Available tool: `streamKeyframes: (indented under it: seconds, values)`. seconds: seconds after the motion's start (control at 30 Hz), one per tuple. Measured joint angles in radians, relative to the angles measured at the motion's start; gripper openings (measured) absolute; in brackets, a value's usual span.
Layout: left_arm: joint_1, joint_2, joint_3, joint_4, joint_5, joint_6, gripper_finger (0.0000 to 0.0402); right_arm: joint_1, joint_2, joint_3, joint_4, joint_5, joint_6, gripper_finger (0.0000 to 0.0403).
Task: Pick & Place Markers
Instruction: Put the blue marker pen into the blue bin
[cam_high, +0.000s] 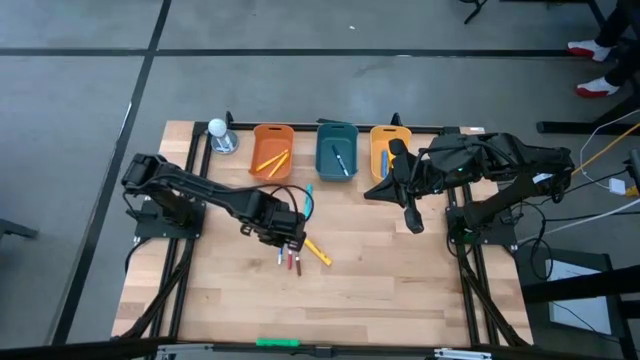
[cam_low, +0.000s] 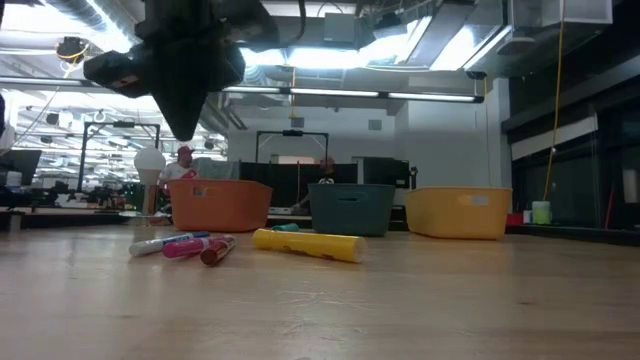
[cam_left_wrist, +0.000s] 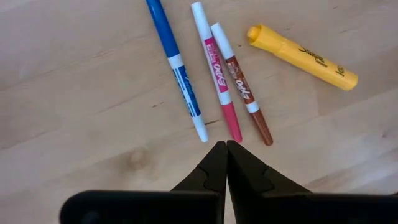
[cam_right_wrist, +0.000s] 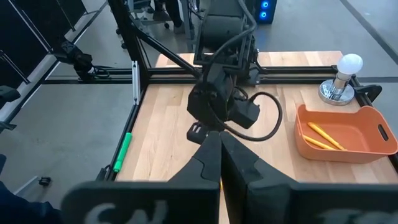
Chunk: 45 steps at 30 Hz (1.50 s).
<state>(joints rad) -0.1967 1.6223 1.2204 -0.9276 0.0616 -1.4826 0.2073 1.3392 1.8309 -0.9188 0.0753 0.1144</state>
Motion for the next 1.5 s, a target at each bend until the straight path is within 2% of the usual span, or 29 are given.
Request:
streamKeyframes:
  seconds: [0.17, 0.47, 0.67, 0.83, 1.13, 1.5]
  values:
    - [0.000, 0.027, 0.000, 0.002, -0.004, 0.000, 0.0037, 0.000, 0.000, 0.000, 0.000, 0.000, -0.015, 0.0000]
    - [0.000, 0.083, 0.000, -0.006, -0.031, -0.024, 0.0129, 0.000, 0.000, 0.000, -0.008, 0.000, -0.022, 0.0000]
    - [0.004, 0.132, 0.000, -0.006, -0.035, -0.025, 0.0166, 0.000, 0.000, 0.000, -0.030, 0.000, -0.023, 0.0000]
    - [0.004, 0.172, 0.000, 0.012, -0.035, -0.026, 0.0177, 0.000, 0.000, 0.000, -0.032, 0.001, -0.023, 0.0000]
    - [0.004, 0.244, -0.001, 0.012, -0.036, -0.023, 0.0174, 0.000, 0.000, 0.000, -0.037, 0.002, -0.036, 0.0000]
    - [0.005, 0.248, -0.065, 0.077, -0.025, -0.040, 0.0173, 0.000, 0.000, 0.000, -0.037, 0.003, -0.043, 0.0000]
